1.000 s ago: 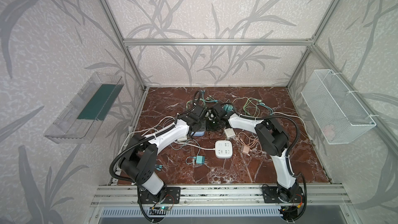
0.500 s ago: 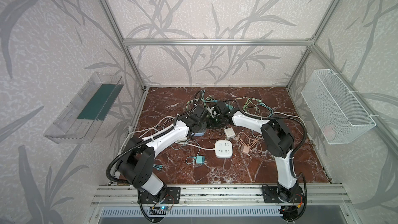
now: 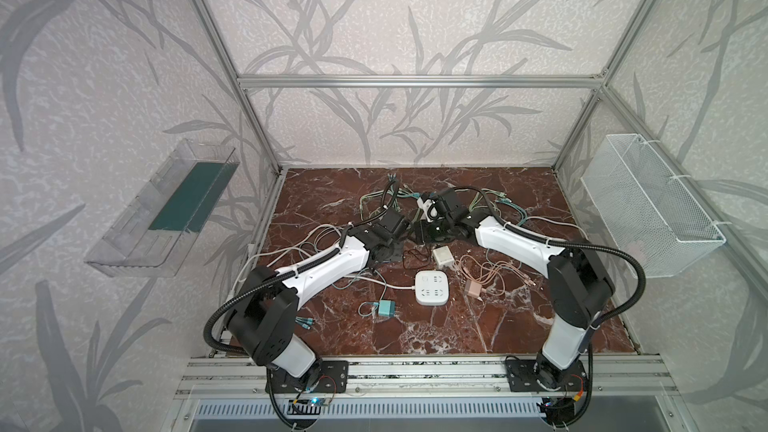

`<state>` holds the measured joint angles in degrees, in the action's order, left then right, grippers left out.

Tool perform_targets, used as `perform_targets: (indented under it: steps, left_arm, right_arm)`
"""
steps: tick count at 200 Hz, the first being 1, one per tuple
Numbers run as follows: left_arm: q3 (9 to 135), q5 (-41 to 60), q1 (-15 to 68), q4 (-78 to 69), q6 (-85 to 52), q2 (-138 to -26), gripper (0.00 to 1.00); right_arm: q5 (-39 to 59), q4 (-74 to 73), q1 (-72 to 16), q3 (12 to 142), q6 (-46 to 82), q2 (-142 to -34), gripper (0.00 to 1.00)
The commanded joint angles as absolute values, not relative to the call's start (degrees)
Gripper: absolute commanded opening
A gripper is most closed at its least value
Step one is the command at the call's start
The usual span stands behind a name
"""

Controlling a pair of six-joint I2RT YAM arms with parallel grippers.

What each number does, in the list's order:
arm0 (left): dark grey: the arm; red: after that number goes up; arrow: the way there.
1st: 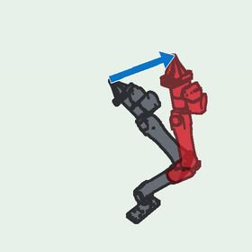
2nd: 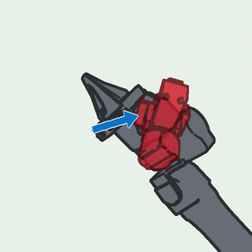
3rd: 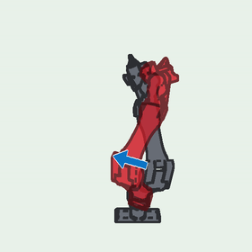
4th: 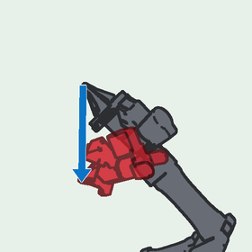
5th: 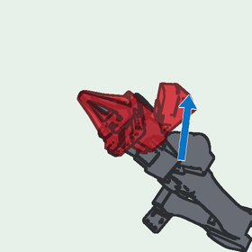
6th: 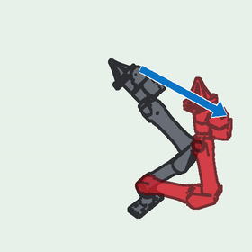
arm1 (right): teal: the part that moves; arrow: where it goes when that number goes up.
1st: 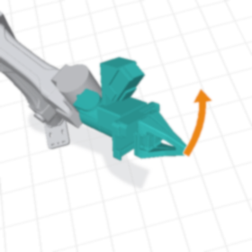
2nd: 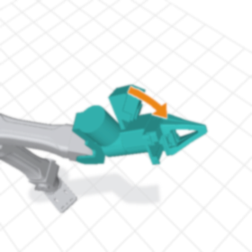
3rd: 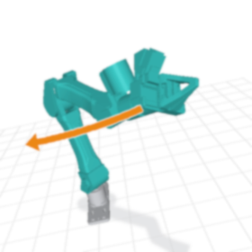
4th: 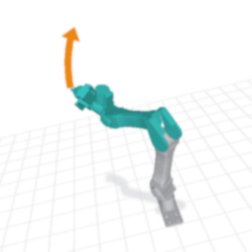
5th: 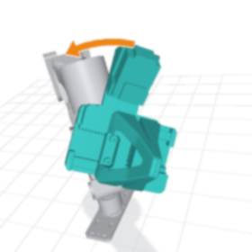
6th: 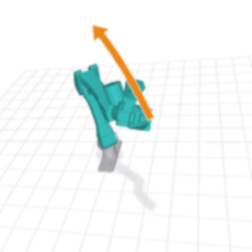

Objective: Pull the plug off the socket
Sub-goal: 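Pull the green charger out with the left gripper while the right releases the strip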

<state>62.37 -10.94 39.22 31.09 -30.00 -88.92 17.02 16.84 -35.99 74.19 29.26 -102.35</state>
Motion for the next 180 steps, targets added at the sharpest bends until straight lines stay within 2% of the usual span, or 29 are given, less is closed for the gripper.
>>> perform_targets:
  steps: [1, 68, 180]
  left_arm:
    - [63.6, -13.9, 40.9, 34.1, -30.0, -90.3, 0.19]
    - [70.8, -22.5, 45.6, 44.9, -28.6, -99.3, 0.19]
    - [75.4, -25.3, 50.0, 49.9, -26.6, -108.9, 0.27]
  right_arm:
    - [15.5, 15.9, -34.5, 72.1, 28.6, -99.5, 0.51]
    - [16.0, 14.8, -32.9, 69.6, 28.6, -99.3, 0.51]
    - [16.2, 15.0, -28.5, 66.6, 27.5, -96.5, 0.51]
